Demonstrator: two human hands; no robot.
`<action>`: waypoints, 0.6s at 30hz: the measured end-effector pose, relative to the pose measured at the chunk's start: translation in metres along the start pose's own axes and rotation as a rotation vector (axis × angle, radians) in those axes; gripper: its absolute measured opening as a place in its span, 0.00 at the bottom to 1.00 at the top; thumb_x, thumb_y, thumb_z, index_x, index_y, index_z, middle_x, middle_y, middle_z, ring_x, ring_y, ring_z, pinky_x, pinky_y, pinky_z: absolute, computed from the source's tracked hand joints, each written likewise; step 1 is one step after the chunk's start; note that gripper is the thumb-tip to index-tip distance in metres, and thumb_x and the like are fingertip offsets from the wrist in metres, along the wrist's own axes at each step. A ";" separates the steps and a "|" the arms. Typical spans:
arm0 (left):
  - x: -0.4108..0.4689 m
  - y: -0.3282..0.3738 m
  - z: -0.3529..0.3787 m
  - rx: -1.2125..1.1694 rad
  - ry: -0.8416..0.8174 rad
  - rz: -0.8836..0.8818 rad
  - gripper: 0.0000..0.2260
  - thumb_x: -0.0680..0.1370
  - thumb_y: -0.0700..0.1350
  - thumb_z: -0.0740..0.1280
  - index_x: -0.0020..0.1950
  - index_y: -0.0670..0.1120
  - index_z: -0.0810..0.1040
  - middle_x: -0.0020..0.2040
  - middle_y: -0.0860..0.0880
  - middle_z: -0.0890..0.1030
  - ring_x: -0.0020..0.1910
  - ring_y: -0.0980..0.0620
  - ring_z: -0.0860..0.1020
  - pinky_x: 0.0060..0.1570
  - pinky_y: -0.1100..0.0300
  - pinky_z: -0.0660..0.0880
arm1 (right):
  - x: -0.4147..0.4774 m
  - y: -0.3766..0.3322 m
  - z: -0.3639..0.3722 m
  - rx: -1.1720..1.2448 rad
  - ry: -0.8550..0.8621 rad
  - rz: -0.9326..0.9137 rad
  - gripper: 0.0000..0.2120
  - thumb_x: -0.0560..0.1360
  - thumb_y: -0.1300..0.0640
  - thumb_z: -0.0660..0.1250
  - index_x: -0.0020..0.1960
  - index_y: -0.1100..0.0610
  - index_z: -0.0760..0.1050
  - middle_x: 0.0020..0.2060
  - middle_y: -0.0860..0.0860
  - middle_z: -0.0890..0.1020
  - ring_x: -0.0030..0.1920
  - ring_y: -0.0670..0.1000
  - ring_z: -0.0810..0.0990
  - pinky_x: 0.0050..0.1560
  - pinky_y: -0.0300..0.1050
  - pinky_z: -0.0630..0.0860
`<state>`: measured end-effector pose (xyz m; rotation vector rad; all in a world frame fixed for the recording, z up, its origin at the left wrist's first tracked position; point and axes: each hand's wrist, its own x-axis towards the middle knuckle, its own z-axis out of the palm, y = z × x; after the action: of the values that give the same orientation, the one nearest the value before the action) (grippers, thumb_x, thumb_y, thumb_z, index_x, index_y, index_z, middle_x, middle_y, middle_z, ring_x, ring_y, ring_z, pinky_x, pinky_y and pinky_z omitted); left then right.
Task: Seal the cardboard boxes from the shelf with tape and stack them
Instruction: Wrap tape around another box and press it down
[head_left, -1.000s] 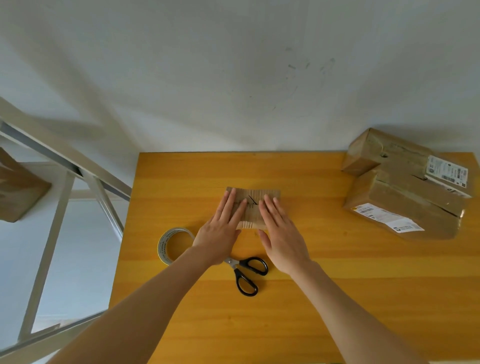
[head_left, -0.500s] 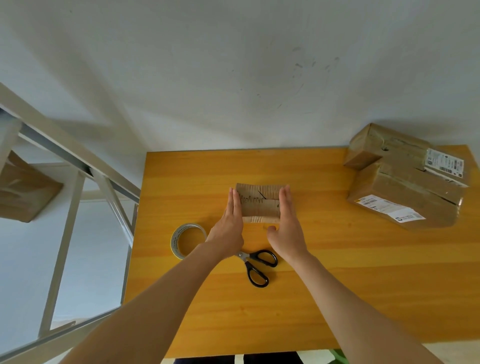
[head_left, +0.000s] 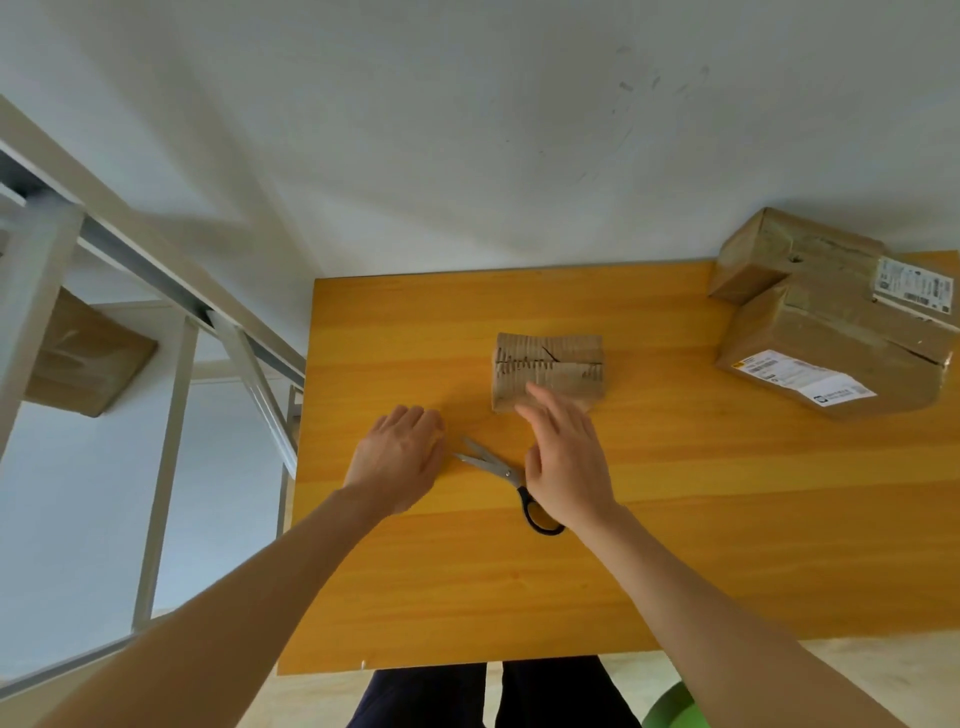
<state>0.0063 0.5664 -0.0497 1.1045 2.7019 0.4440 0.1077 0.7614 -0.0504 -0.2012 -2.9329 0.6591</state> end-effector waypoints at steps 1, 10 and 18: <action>-0.008 -0.004 0.003 0.023 -0.009 0.023 0.07 0.79 0.46 0.64 0.50 0.43 0.77 0.47 0.46 0.79 0.49 0.43 0.77 0.46 0.51 0.72 | -0.003 -0.006 0.006 0.014 -0.024 -0.020 0.21 0.68 0.72 0.71 0.60 0.64 0.77 0.64 0.59 0.76 0.65 0.61 0.75 0.66 0.59 0.72; -0.028 -0.026 0.037 0.165 -0.202 -0.043 0.11 0.80 0.50 0.61 0.60 0.50 0.77 0.56 0.51 0.78 0.61 0.49 0.72 0.64 0.58 0.60 | 0.001 -0.042 0.053 0.286 -0.296 0.141 0.22 0.80 0.62 0.60 0.73 0.58 0.65 0.70 0.52 0.71 0.71 0.51 0.68 0.67 0.45 0.69; -0.026 -0.032 0.022 -0.086 -0.049 -0.080 0.06 0.78 0.45 0.66 0.51 0.46 0.80 0.45 0.50 0.80 0.48 0.46 0.78 0.57 0.57 0.65 | 0.030 -0.063 0.054 0.402 -0.262 0.197 0.25 0.78 0.61 0.62 0.75 0.59 0.64 0.71 0.53 0.70 0.71 0.52 0.68 0.69 0.45 0.65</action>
<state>0.0102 0.5311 -0.0795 0.9689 2.6468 0.5084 0.0632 0.6871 -0.0683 -0.3888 -2.9558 1.3808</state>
